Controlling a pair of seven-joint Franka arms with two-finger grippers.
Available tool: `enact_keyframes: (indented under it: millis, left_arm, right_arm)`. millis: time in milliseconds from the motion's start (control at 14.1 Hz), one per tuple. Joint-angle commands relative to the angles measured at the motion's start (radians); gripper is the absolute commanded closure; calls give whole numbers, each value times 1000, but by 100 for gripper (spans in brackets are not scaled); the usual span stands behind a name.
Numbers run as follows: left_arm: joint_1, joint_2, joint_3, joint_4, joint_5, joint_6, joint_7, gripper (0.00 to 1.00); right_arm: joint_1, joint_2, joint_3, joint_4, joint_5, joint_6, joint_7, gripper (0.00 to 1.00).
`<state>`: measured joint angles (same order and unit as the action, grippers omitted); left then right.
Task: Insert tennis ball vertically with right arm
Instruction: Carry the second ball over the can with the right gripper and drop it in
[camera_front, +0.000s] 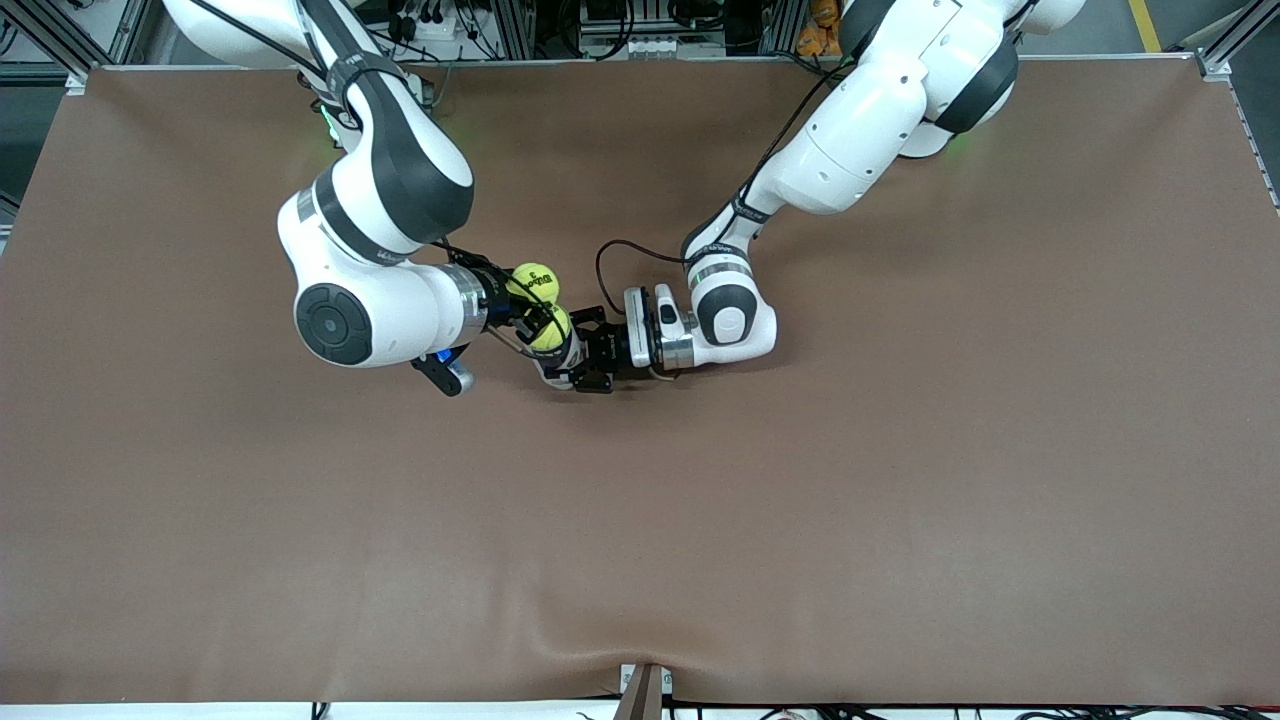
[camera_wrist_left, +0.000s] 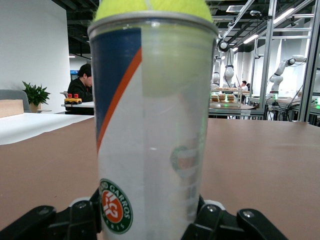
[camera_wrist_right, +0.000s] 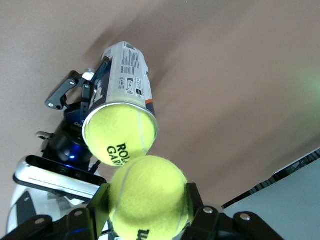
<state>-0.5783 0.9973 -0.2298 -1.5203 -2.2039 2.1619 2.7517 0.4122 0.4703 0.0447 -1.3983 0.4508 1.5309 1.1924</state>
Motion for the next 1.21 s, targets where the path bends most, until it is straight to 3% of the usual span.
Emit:
enact_keyframes:
  millis: [0, 640, 1137]
  left_arm:
    - [-8, 11, -3, -14, -53, 6, 145, 37]
    - [-8, 11, -3, -14, -51, 4, 145, 37]
    - [-8, 11, -3, -15, -51, 6, 145, 37]
  right_arm:
    - [8, -4, -11, 45, 14, -15, 30, 100]
    - [13, 7, -14, 78, -6, 46, 29, 100]
    - [56, 53, -14, 39, -116, 110, 30, 100]
